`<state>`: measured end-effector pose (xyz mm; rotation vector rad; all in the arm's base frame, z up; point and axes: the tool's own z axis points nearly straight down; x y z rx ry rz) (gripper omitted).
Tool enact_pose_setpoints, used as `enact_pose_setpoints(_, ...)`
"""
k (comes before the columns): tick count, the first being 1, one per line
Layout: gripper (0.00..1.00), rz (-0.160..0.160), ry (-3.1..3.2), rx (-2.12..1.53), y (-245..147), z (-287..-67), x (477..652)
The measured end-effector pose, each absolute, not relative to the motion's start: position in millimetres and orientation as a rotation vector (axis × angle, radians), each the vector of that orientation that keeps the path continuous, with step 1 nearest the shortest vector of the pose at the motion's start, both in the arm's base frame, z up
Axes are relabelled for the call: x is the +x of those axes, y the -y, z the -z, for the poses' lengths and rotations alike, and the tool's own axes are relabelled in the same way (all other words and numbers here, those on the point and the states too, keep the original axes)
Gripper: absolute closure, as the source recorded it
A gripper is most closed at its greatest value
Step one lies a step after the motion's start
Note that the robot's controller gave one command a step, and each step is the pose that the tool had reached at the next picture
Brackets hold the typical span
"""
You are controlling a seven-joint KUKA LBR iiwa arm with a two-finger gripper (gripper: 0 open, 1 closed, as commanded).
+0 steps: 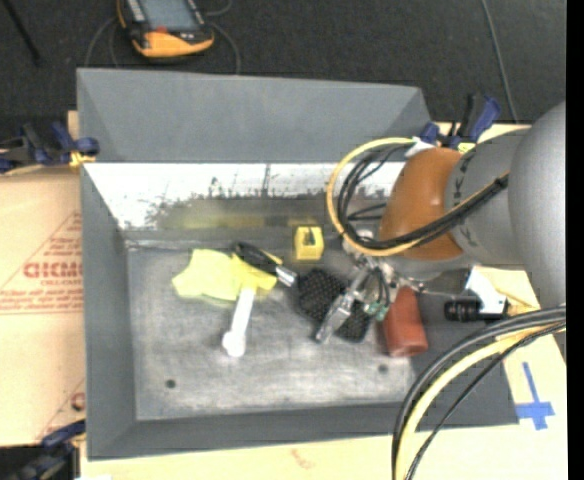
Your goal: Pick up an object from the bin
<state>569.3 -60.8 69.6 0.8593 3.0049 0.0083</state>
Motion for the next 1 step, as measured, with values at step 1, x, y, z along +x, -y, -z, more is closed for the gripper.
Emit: enact_pose_setpoints(1, 1.00, -0.003, -3.018, 0.854, 60.8, -86.0, 567.4)
